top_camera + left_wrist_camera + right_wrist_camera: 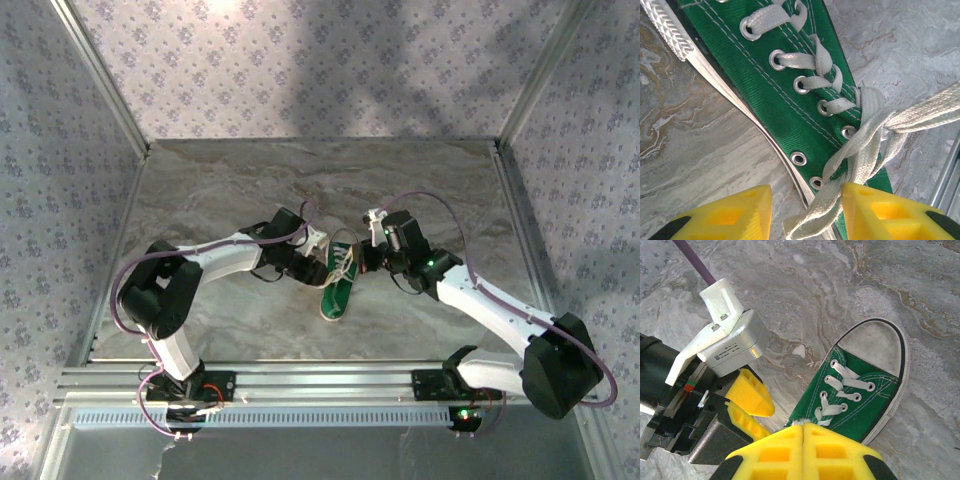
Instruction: Tie the shoes
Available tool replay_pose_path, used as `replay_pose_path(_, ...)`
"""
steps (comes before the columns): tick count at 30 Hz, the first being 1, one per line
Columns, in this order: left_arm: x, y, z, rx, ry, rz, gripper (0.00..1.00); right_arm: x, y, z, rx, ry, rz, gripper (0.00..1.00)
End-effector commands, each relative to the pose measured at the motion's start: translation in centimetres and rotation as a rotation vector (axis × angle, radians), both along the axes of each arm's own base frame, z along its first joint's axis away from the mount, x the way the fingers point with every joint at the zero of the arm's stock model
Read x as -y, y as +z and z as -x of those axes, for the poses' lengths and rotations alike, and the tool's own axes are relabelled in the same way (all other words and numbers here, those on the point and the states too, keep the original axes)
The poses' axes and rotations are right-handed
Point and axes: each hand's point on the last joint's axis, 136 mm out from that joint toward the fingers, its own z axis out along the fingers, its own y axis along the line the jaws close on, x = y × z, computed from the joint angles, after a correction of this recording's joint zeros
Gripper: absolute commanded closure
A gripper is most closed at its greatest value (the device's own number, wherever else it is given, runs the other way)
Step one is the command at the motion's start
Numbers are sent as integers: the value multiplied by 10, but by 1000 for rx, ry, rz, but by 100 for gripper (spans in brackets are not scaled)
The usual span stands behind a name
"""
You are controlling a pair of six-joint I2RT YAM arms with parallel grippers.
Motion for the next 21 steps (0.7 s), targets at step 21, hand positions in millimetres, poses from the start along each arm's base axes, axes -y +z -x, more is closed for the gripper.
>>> replay_pose_path(21, 3, 24, -1, 63, -17, 47, 98, 2, -5, 1, -16, -8, 10, 100)
